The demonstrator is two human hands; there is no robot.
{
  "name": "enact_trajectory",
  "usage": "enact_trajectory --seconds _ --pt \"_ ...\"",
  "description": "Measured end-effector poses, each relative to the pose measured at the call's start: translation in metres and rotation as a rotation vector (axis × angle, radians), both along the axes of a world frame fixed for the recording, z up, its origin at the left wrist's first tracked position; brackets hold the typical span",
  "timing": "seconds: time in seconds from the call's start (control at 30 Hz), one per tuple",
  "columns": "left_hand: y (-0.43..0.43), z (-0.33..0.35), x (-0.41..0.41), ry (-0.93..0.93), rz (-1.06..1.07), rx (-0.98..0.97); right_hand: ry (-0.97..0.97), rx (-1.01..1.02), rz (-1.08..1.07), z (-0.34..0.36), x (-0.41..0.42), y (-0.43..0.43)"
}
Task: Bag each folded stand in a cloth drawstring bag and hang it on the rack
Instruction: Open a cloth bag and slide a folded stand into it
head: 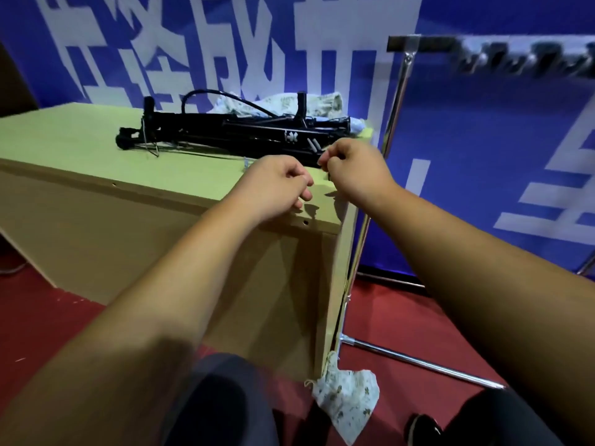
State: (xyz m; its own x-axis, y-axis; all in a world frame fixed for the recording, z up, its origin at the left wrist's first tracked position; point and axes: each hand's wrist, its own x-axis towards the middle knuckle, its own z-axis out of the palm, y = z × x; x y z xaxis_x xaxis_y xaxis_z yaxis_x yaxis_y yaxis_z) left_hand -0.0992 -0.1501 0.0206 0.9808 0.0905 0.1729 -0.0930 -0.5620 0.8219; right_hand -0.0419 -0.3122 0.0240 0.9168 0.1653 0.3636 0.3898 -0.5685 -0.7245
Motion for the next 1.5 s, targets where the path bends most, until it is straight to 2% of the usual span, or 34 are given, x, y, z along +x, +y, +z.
enact_trajectory --seconds 0.3,0.47,0.67,0.77,0.9,1.07,1.17,1.27,1.4,1.5 --pt "0.063 0.018 0.047 -0.061 0.176 0.001 -0.169 -0.215 0.082 0.029 0.051 0.057" --pt "0.103 0.008 0.080 -0.047 0.343 -0.110 -0.163 -0.433 0.101 0.028 0.100 0.091" --pt "0.126 0.001 0.114 -0.031 0.386 -0.197 -0.138 -0.671 0.031 0.023 0.137 0.122" --pt "0.132 -0.003 0.128 -0.014 0.420 -0.245 -0.135 -0.740 0.017 0.022 0.145 0.134" --pt "0.138 -0.002 0.140 0.035 0.431 -0.406 -0.201 -0.804 -0.045 0.022 0.151 0.142" --pt "0.143 0.005 0.140 0.004 0.395 -0.620 -0.205 -0.733 -0.143 0.027 0.142 0.144" --pt "0.139 0.019 0.130 -0.040 0.346 -0.820 -0.197 -0.634 -0.172 0.037 0.131 0.140" --pt "0.128 0.043 0.116 -0.094 0.270 -0.932 -0.181 -0.524 -0.206 0.051 0.120 0.129" --pt "0.111 0.078 0.098 -0.135 0.182 -0.908 -0.155 -0.397 -0.230 0.075 0.102 0.106" --pt "0.095 0.099 0.084 -0.155 0.098 -0.797 -0.147 -0.303 -0.221 0.093 0.084 0.089"
